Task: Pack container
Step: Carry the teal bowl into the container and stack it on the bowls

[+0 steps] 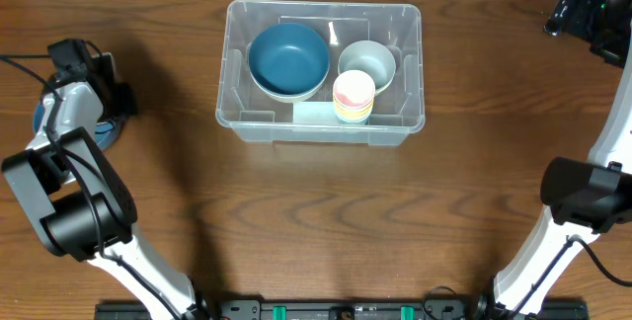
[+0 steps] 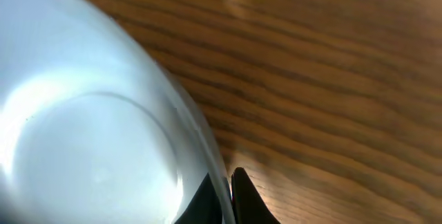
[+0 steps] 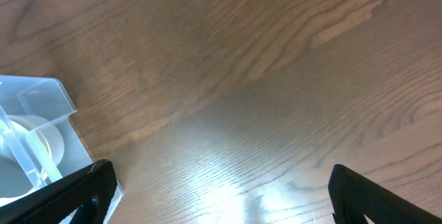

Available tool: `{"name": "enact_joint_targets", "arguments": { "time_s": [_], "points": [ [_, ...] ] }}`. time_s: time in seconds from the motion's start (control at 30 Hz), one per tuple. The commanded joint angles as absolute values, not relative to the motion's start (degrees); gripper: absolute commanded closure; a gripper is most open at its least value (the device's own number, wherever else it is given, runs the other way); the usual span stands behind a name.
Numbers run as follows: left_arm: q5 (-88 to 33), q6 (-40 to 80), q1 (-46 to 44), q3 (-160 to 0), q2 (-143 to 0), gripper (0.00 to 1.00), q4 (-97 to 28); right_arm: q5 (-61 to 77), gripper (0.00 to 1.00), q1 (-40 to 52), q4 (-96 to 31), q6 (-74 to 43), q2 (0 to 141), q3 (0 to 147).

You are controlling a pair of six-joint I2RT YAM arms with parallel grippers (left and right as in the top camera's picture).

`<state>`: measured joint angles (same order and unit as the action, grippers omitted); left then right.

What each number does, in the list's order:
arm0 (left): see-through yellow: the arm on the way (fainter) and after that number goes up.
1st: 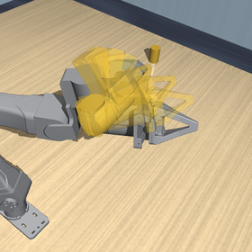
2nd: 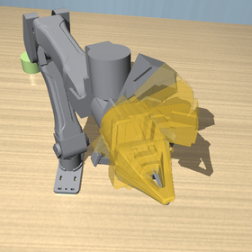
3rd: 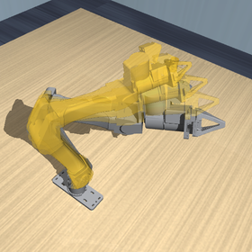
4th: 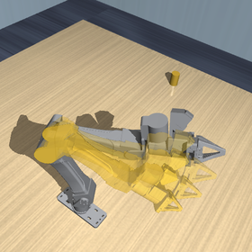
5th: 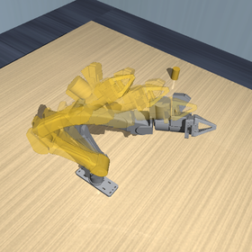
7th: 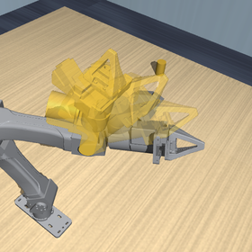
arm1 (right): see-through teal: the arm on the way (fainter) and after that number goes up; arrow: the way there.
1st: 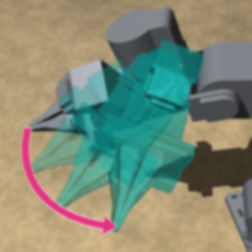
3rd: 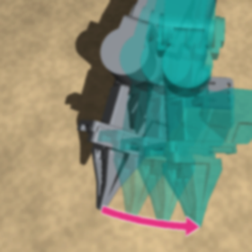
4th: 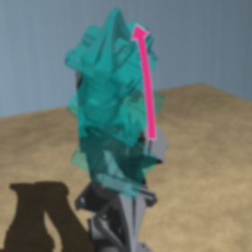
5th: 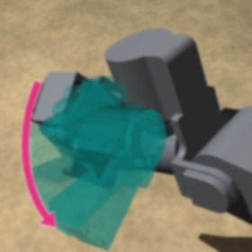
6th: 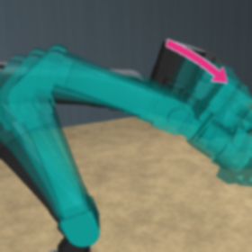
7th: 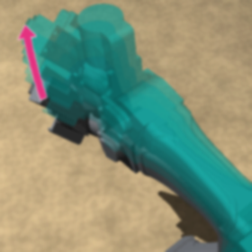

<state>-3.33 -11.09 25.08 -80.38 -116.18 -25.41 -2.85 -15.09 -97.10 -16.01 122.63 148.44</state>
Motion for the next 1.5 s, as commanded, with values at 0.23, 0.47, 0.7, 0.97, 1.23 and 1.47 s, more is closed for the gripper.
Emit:
{"name": "enact_joint_targets", "arguments": {
  "time_s": [0.23, 0.47, 0.7, 0.97, 1.23, 1.47],
  "points": [
    [-25.93, 2.50, 24.73, -80.88, -95.96, 0.94, -23.88, -3.44, 0.01, -15.38, -97.27, -15.35, 122.48, 149.21],
    [-30.72, 3.75, 15.73, -80.88, -84.58, 0.94, -23.66, -3.44, 0.01, -15.38, -97.27, -15.33, 122.48, 149.21],
    [-23.94, -1.15, -5.50, -80.88, -81.49, 0.94, -21.45, -3.44, 0.01, -15.38, -97.27, -15.35, 122.48, 149.21],
    [2.22, -15.46, -26.98, -80.88, -87.05, 0.94, -19.75, -3.44, 0.01, -15.38, -97.27, -15.35, 122.48, 149.21],
    [9.17, -19.49, -31.90, -80.88, -96.90, 0.94, -14.94, -3.44, 0.01, -15.38, -97.27, -15.35, 122.48, 149.21],
    [10.15, -19.49, -31.24, -80.88, -102.78, 0.94, -12.71, -3.44, 0.01, -15.38, -97.27, -15.35, 122.48, 149.21]
  ]
}}
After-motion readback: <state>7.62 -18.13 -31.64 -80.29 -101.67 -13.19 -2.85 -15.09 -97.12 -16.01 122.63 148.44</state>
